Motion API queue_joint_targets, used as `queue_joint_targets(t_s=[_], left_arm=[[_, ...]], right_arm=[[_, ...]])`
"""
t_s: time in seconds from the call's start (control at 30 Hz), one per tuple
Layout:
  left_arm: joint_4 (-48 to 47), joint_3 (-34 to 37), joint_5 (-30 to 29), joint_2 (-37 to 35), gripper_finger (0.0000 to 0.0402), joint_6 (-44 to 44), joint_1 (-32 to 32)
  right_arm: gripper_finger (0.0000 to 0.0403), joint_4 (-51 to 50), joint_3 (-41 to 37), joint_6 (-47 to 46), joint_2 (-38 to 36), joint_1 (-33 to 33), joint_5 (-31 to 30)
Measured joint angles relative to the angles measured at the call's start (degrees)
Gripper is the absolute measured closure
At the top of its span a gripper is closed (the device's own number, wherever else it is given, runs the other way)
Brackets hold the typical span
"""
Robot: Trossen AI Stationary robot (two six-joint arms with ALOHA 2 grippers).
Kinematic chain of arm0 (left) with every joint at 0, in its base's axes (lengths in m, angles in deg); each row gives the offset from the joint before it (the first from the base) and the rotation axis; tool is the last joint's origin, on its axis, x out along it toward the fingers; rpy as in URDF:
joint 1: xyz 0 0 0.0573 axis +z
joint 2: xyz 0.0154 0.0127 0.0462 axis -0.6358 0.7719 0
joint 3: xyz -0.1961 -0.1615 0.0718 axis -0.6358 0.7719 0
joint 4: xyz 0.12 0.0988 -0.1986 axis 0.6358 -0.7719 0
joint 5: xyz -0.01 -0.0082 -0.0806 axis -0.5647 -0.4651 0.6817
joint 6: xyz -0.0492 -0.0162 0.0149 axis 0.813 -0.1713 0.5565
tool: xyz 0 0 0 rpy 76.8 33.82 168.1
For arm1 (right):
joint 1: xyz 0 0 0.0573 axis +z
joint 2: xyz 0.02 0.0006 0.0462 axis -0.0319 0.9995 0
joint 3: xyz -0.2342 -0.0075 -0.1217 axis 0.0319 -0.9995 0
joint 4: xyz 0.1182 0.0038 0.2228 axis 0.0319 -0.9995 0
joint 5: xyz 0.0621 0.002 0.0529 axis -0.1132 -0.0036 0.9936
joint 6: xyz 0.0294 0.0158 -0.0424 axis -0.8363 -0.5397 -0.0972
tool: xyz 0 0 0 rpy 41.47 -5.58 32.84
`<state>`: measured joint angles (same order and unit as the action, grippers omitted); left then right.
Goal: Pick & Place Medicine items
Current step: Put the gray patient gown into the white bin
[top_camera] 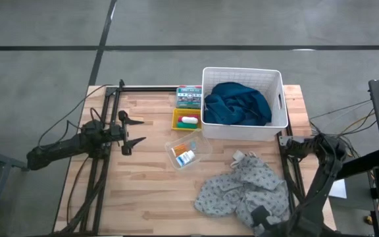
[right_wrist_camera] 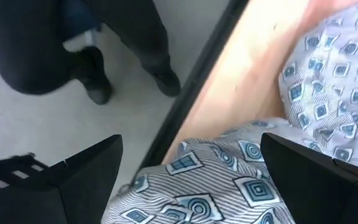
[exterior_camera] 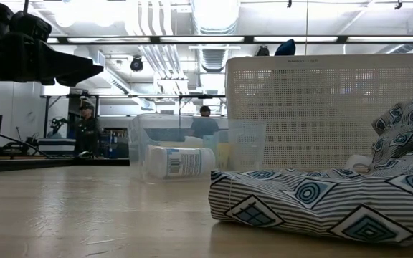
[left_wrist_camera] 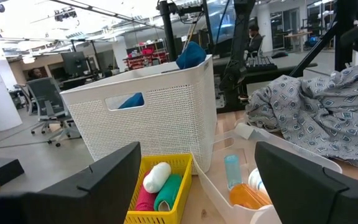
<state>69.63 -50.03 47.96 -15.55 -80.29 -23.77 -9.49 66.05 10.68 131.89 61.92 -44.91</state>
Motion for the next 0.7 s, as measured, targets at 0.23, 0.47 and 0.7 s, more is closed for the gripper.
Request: queue_joint_targets(t_s=[0.23, 0.47, 0.7], left_arm=[[0.0, 0.0, 0.0, 0.0, 0.0081, 0.0, 0.0], [0.0, 0.0, 0.0, 0.0, 0.0081, 0.0, 0.0], [0.0, 0.0, 0.0, 0.0, 0.0081, 0.0, 0.0]], right_arm=[[0.0023, -3.2, -0.1, -1.4, 3.3, -0.1, 0.4], [0.0023, -12.2, -0.3, -1.4, 5.6, -2.1, 0.5], [0.0023, -24.1, -0.3, -0.9, 7.6, -5.2, 0.5]])
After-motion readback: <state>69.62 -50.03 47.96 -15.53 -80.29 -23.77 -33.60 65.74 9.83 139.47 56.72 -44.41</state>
